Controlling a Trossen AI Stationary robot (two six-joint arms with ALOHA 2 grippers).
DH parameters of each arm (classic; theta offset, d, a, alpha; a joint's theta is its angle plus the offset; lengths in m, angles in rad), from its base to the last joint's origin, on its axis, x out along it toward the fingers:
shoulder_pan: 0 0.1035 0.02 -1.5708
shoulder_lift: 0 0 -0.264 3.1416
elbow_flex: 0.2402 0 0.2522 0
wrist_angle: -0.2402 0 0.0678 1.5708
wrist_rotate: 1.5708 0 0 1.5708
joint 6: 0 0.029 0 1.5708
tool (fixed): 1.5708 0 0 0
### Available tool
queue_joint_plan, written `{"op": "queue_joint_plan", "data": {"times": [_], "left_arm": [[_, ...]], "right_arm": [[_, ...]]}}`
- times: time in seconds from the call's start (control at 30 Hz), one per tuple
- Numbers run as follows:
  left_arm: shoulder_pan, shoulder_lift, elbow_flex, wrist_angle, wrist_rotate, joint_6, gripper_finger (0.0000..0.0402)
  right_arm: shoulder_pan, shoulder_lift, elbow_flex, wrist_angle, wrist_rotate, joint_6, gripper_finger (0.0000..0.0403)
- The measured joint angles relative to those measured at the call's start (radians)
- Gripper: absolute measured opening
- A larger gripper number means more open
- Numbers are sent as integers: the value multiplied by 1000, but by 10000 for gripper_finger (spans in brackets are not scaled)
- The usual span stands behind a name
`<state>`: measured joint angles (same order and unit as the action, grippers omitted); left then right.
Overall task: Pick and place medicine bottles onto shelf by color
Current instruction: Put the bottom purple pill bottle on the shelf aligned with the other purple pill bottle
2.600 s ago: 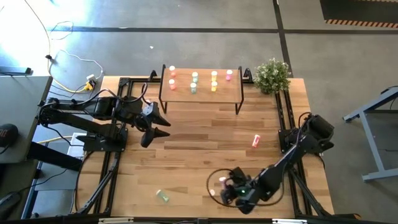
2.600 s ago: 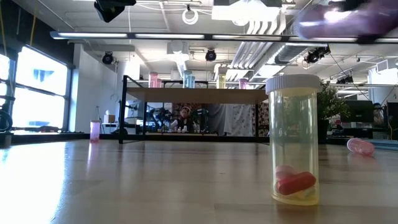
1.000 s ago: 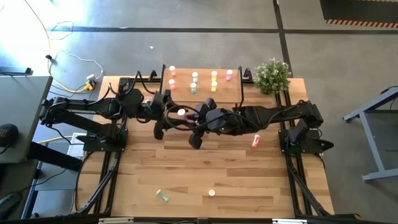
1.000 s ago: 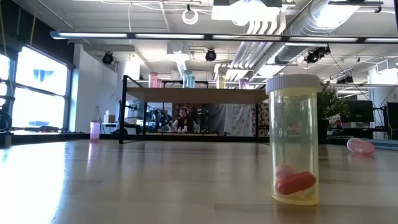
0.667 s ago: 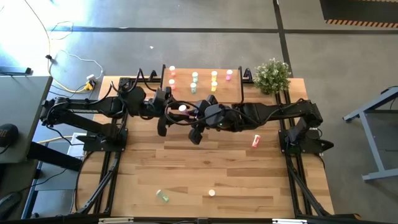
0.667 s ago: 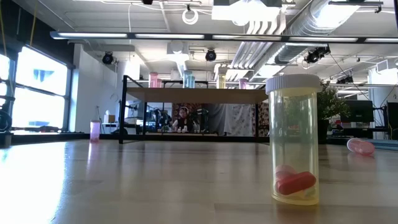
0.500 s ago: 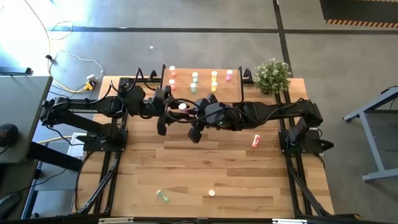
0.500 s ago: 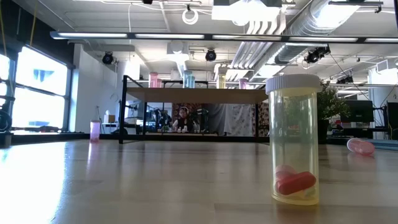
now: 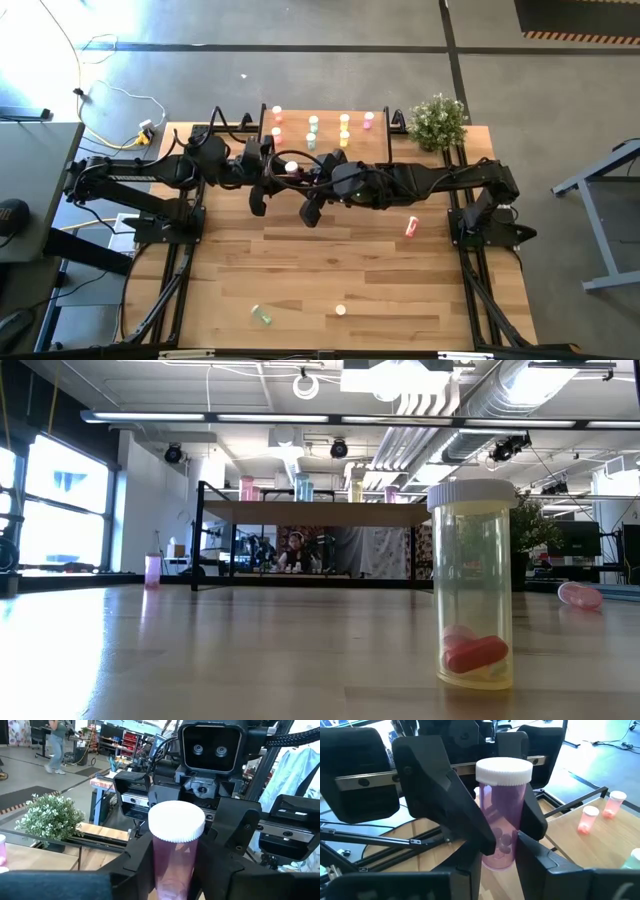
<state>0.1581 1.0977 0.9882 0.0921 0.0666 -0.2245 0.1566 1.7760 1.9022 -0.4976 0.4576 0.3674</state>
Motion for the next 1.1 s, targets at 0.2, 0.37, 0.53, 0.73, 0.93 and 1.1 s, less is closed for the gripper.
{"op": "queue_joint_plan", "data": {"times": [0.2, 0.37, 0.53, 0.73, 0.93, 1.1], "left_arm": [[0, 1, 0, 0, 1, 32, 90], [-1, 1, 0, -2, 1, 42, 86], [-1, 3, -1, -10, 3, 81, 87], [0, 4, -4, -52, -57, 151, 87], [27, 4, -5, -123, -79, 179, 87], [50, 4, -4, -140, -79, 179, 87]], "right_arm": [[0, 0, 0, 3, 1, -1, 93], [0, 0, 0, -3, 0, -7, 96], [0, -2, 0, -48, -29, -4, 108], [0, -43, 0, -103, -47, 28, 153], [-8, -106, 2, -176, -53, -30, 183], [-59, -159, 2, -191, -158, -155, 185]]}}
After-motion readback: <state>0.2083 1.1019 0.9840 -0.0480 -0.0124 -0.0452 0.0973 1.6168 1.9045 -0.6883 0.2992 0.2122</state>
